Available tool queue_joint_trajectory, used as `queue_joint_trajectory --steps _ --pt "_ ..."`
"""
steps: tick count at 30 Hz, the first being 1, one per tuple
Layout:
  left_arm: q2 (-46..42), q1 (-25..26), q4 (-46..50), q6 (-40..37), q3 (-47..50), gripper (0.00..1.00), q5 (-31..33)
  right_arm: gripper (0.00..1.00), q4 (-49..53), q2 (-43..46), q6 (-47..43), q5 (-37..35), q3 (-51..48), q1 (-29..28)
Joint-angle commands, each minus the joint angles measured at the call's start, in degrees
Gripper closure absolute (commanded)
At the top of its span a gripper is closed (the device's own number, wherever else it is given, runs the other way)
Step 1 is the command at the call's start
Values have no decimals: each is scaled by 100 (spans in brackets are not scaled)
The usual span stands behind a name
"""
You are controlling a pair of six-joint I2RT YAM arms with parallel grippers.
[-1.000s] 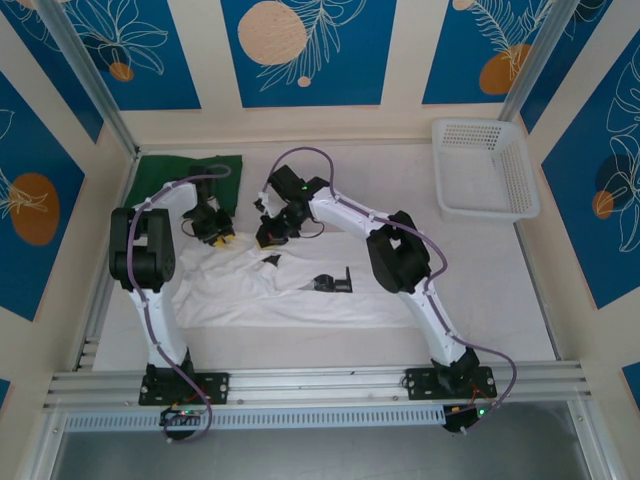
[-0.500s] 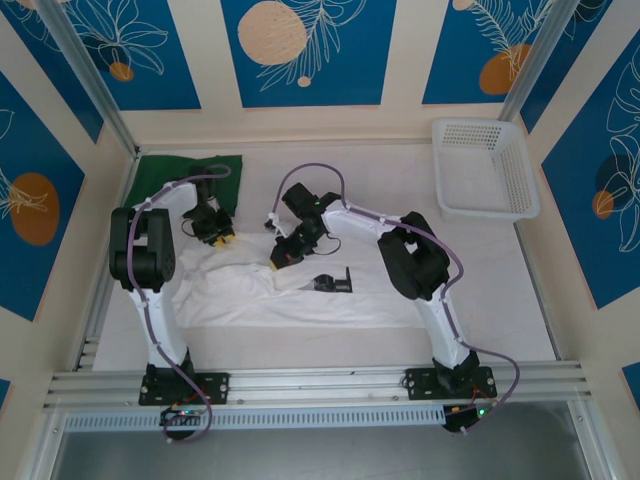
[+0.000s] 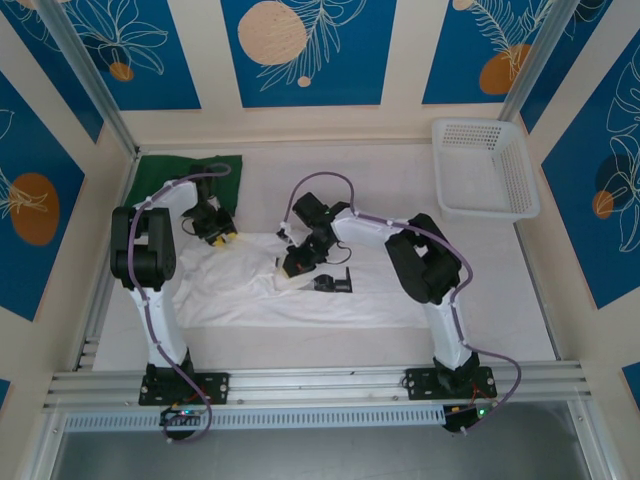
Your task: Fold and stack the t-shirts
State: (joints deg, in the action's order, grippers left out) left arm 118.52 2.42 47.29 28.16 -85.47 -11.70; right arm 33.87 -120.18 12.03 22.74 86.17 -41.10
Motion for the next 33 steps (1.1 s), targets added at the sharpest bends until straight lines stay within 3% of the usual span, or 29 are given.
queue_joint_trajectory --steps 1,6,13,24,27,33 --pt "35 -66 165 -39 -89 67 92 88 -404 652 560 224 -127 183" --pt "-650 -3 394 -115 -80 61 69 78 -208 442 1255 841 577 163" --pt "-1590 142 205 -142 921 65 -104 73 1012 -943 1289 741 2334 -295" --pt "-1150 -48 -168 94 1749 66 332 73 1755 -2203 1079 120 2990 -435" --pt "-1129 -48 -175 144 1712 64 382 72 1762 -2084 1122 -72 2913 -352" --pt "-1200 -48 -24 195 1443 59 632 61 883 -820 1389 28 1974 -197"
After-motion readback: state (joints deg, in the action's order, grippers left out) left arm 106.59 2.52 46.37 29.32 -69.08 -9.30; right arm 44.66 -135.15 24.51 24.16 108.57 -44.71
